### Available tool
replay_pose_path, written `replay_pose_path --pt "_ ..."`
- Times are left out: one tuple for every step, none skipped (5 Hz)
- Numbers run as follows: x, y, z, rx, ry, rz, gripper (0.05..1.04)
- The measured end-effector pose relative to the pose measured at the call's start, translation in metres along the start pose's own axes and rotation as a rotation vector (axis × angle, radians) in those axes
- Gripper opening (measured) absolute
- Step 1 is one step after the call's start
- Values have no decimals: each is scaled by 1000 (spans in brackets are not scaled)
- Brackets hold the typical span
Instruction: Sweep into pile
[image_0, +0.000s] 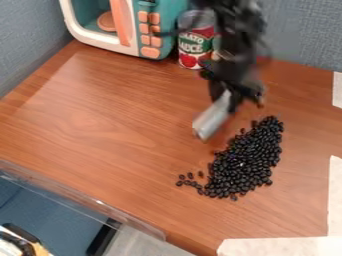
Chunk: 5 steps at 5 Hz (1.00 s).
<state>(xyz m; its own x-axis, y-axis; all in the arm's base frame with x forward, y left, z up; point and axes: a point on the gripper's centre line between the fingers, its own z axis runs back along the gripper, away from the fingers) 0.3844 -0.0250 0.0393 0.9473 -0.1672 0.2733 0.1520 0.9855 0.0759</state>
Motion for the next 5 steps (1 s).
replay_pose_path --pt "-29 18 7 -7 2 79 367" --pt "-69 34 5 1 25 181 367" --pt "-99 41 -1 12 42 278 367" --pt "-115 45 -7 21 27 421 367" --pt "-119 39 -7 21 -17 562 367"
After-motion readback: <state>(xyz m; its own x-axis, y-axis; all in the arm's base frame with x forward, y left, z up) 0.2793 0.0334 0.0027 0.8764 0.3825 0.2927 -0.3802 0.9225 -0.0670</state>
